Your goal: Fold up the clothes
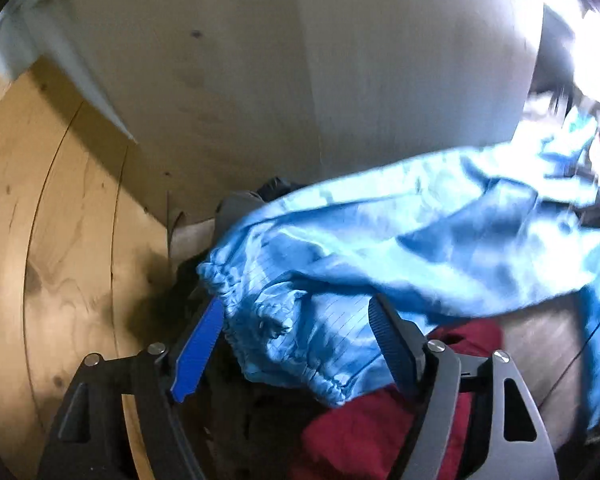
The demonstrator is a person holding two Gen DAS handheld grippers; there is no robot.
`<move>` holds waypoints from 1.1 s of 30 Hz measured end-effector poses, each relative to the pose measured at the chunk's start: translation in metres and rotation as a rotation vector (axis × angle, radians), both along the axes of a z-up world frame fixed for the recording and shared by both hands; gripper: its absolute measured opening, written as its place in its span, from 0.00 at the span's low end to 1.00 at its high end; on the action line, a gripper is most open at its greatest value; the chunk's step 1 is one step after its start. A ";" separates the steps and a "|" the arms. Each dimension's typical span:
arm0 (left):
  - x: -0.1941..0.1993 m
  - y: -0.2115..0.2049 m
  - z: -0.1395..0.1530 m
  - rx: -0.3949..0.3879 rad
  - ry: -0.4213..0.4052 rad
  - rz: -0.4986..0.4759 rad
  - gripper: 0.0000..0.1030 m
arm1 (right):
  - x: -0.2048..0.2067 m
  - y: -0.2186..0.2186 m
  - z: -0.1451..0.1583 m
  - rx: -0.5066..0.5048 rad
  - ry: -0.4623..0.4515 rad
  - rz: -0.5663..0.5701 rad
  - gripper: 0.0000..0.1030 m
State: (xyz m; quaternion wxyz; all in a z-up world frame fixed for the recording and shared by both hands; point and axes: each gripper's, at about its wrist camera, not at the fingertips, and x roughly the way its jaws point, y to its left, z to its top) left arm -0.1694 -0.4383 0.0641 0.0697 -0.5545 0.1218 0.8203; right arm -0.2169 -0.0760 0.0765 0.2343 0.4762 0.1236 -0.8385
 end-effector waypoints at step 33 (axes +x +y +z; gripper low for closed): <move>0.158 -0.023 0.042 0.173 0.016 0.052 0.46 | 0.080 0.049 0.019 0.009 0.016 0.135 0.01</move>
